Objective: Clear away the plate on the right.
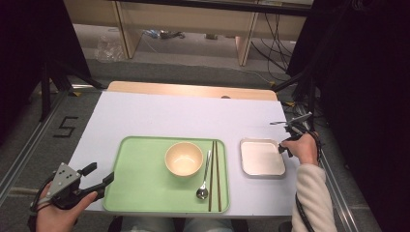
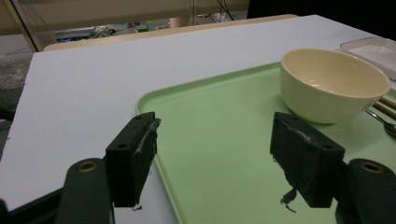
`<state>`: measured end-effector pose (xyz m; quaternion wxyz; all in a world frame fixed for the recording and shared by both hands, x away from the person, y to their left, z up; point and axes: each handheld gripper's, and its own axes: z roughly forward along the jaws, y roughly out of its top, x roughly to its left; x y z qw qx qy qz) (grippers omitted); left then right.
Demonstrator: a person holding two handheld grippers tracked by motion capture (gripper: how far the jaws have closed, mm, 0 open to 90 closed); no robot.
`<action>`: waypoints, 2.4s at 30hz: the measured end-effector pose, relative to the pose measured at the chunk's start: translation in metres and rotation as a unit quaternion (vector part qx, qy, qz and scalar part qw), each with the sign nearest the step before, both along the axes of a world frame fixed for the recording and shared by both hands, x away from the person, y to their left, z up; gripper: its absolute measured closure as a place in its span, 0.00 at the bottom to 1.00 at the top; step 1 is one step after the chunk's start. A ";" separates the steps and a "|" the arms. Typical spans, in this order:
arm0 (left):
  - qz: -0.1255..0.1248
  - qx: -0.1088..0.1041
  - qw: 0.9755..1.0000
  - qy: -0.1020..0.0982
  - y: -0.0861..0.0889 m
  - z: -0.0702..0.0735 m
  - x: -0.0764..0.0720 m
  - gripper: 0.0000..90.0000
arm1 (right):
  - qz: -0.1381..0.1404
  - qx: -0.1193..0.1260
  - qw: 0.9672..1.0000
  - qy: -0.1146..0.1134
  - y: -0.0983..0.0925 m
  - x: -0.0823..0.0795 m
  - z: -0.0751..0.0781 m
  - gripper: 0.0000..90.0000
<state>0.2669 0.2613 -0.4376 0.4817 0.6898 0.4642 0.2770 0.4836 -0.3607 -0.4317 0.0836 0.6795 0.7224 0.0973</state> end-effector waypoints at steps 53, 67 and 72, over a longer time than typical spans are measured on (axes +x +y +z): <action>-0.040 -0.057 0.997 0.018 -0.030 0.025 0.041 0.30 | 0.011 0.164 0.979 -0.123 0.046 -0.015 0.066 1.00; -0.102 -0.069 0.991 0.045 -0.089 0.051 0.088 0.34 | 0.103 0.181 0.954 -0.214 0.086 -0.016 0.073 0.99; -0.122 -0.075 0.988 0.064 -0.117 0.054 0.101 0.35 | 0.108 0.199 0.949 -0.220 0.105 -0.018 0.075 0.99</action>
